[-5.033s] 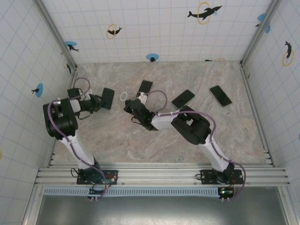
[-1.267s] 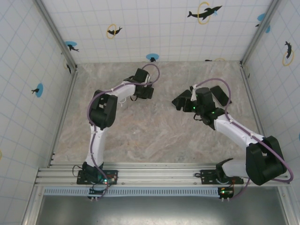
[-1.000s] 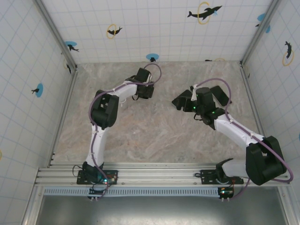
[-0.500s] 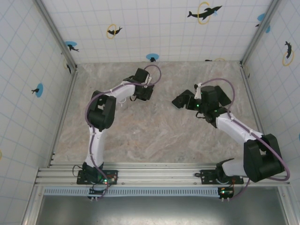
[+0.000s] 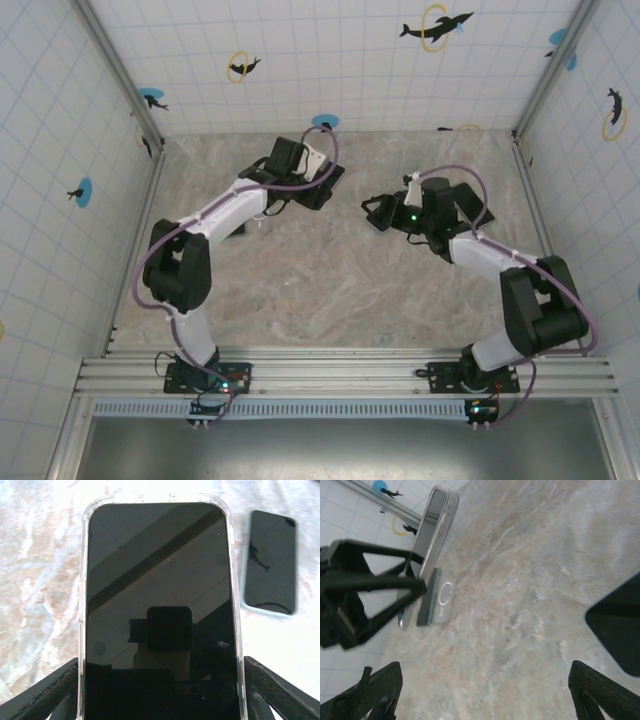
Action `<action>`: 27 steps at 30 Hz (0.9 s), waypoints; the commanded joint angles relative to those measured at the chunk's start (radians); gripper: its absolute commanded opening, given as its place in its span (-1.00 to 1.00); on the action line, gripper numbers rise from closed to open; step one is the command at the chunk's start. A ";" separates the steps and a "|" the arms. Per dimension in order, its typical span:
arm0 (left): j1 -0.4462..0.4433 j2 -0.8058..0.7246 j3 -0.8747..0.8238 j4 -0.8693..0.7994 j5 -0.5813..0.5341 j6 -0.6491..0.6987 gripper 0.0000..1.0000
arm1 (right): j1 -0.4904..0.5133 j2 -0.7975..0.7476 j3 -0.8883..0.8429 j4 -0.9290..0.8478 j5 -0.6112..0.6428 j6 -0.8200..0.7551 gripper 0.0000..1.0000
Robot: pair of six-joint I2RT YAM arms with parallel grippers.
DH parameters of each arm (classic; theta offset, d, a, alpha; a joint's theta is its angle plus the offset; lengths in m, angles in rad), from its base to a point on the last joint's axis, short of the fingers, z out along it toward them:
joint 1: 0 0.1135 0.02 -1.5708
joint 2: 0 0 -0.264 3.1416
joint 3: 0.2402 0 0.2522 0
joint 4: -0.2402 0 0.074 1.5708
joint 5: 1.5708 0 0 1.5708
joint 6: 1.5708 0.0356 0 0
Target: Take the phone out of the phone case
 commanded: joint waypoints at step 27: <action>-0.130 -0.308 -0.232 -0.009 0.130 0.427 0.03 | 0.057 0.168 0.142 0.184 -0.327 0.205 -0.45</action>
